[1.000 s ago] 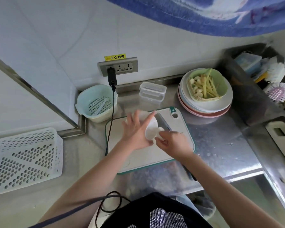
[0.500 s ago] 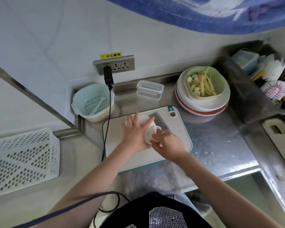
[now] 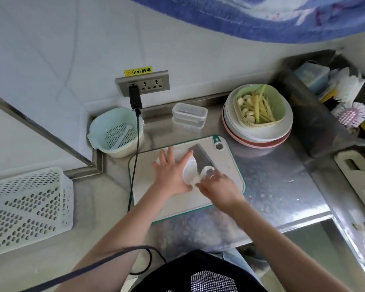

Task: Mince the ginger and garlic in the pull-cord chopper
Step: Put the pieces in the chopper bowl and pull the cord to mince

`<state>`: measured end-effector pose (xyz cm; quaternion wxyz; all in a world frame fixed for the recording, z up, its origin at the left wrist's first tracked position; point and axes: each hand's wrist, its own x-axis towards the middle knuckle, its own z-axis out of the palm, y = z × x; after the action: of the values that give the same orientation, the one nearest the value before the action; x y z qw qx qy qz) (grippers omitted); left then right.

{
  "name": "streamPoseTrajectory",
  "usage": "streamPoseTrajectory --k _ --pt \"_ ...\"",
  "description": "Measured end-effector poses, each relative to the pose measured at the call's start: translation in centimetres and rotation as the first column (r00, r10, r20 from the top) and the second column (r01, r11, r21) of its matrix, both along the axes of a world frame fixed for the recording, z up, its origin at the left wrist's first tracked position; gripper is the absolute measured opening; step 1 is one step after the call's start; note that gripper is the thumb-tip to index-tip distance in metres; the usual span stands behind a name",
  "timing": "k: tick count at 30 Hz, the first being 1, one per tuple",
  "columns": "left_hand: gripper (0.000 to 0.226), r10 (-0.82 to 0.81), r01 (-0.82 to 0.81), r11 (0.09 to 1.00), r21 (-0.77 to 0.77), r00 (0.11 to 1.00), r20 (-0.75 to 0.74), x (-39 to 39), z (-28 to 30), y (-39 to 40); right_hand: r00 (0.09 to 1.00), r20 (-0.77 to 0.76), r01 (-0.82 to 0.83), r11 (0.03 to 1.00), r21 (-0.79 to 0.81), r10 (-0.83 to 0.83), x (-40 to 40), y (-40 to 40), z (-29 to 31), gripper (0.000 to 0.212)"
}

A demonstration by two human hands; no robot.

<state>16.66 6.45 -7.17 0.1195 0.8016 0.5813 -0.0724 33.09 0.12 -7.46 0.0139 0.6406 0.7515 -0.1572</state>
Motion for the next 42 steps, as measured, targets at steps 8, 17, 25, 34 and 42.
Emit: streamPoseTrajectory --k 8,17,25,34,42 --pt "0.107 0.013 -0.013 1.000 0.015 1.000 -0.001 0.2 0.2 -0.1 0.849 -0.006 0.525 0.845 -0.104 -0.529 5.8 0.0 0.2 0.032" --pt "0.105 0.016 -0.016 1.000 0.012 1.000 0.004 0.1 0.3 -0.1 0.708 0.146 0.701 0.664 -0.260 -0.691 10.4 -0.6 -1.1 0.031" --pt "0.106 0.001 -0.001 1.000 -0.002 1.000 0.005 0.0 0.5 -0.2 0.982 -0.125 0.122 0.983 -0.139 -0.140 -1.3 0.8 1.7 0.037" --pt "0.106 0.001 0.000 1.000 -0.016 1.000 0.008 0.0 0.3 0.0 0.898 -0.039 0.426 0.889 -0.171 -0.438 3.0 1.6 1.3 0.031" --pt "0.108 -0.007 0.008 1.000 -0.026 1.000 0.013 -0.3 0.5 0.0 0.732 0.046 0.666 0.699 -0.259 -0.680 7.4 -0.2 0.9 0.033"
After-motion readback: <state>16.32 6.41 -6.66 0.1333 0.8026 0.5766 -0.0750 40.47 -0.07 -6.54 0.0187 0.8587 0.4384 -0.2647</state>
